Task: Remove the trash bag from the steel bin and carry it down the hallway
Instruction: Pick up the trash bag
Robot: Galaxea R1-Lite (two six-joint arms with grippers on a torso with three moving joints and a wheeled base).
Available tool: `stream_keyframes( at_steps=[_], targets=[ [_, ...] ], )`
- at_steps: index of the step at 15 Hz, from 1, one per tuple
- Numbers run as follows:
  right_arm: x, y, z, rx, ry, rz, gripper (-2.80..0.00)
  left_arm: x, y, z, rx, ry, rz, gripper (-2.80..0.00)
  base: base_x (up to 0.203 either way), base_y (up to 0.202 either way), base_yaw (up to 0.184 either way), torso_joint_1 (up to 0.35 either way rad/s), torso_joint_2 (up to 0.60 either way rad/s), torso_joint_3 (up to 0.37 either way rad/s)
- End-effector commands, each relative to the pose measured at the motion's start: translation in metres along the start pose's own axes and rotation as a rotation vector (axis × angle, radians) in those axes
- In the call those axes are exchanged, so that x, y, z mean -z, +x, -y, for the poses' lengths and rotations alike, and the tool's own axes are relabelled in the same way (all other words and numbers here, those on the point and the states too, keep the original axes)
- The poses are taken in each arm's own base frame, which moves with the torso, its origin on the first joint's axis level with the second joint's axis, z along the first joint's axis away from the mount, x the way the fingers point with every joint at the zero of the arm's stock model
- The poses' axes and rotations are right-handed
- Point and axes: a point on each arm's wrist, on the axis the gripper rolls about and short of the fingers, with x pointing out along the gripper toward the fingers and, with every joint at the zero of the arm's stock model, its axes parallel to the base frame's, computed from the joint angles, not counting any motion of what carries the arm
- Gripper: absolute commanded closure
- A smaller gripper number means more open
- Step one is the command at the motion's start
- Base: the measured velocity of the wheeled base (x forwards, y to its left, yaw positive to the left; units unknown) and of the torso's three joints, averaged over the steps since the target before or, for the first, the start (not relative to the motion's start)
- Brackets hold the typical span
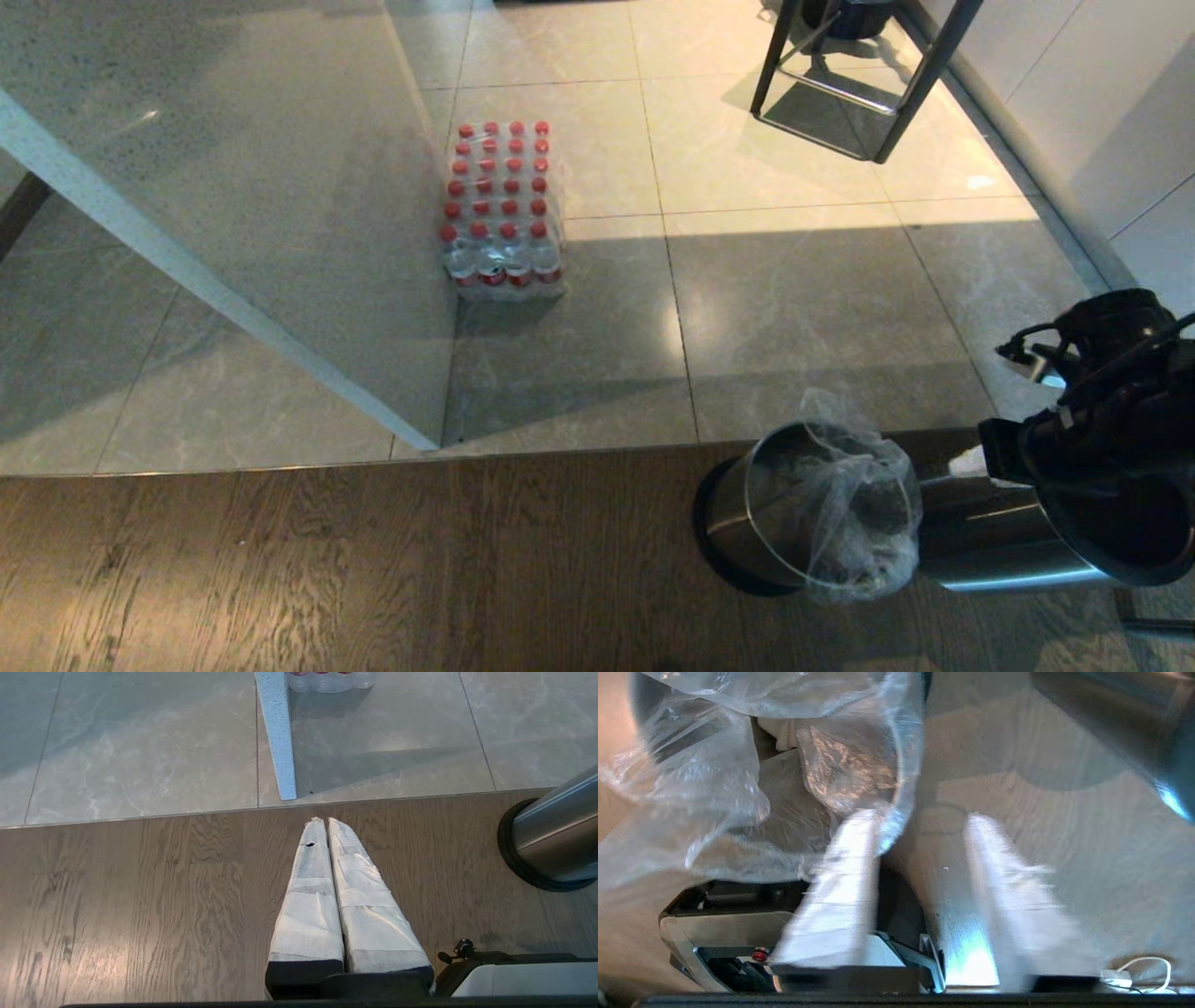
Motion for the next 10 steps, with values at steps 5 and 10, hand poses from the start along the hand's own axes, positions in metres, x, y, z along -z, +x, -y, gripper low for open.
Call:
stream_keyframes(
  at_steps=[5,10],
  targets=[
    [-0.009,0.060,0.003,-0.168,0.072,-0.025,-2.80,0.000,0.000,0.000,0.000,0.000,0.000,0.00,0.000,0.000,0.000,0.000,0.00,0.000],
    [-0.024,0.092,0.015,-0.197,0.219,0.027,-2.80,0.000,0.000,0.000,0.000,0.000,0.000,0.00,0.000,0.000,0.000,0.000,0.00,0.000]
  ],
)
